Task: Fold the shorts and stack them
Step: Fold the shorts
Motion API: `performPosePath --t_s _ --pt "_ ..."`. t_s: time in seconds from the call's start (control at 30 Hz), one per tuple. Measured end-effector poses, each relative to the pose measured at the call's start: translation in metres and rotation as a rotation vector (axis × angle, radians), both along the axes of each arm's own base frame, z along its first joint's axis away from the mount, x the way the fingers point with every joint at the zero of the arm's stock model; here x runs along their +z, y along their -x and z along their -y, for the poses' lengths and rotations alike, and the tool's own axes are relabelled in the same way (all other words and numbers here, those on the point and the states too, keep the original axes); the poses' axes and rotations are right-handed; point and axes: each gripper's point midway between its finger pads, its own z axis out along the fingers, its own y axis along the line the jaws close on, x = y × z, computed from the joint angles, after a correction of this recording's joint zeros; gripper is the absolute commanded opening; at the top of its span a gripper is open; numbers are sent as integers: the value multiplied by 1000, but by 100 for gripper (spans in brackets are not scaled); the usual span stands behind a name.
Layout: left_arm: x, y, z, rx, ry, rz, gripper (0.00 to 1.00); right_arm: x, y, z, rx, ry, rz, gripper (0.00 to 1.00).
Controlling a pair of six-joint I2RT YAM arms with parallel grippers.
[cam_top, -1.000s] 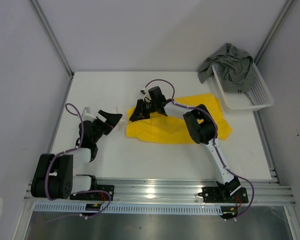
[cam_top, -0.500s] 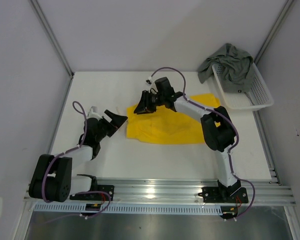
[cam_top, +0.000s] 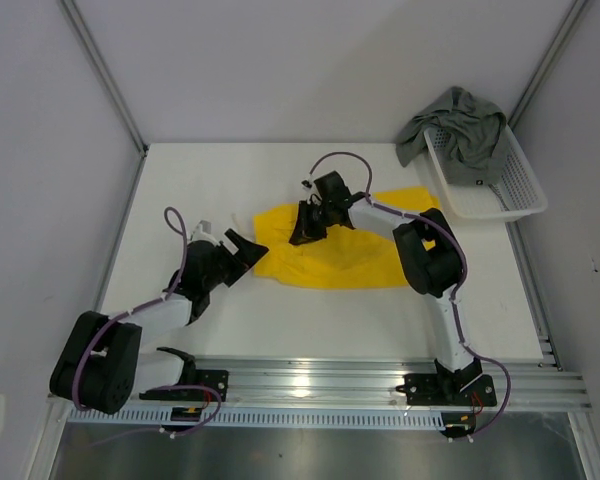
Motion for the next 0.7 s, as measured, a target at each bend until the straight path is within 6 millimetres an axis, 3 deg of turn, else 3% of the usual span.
performPosePath --t_s 0.1,0.27,0.5,0.7 --pt "-5 2 6 -4 1 -17 99 -18 8 2 15 42 -25 5" --pt "-31 11 12 15 -21 -110 99 -37 12 4 29 77 -42 2" --pt "-31 10 13 62 -36 -108 99 -37 11 1 45 85 -25 0" --pt "-31 -11 20 74 -33 -101 99 -37 11 0 51 84 -16 0"
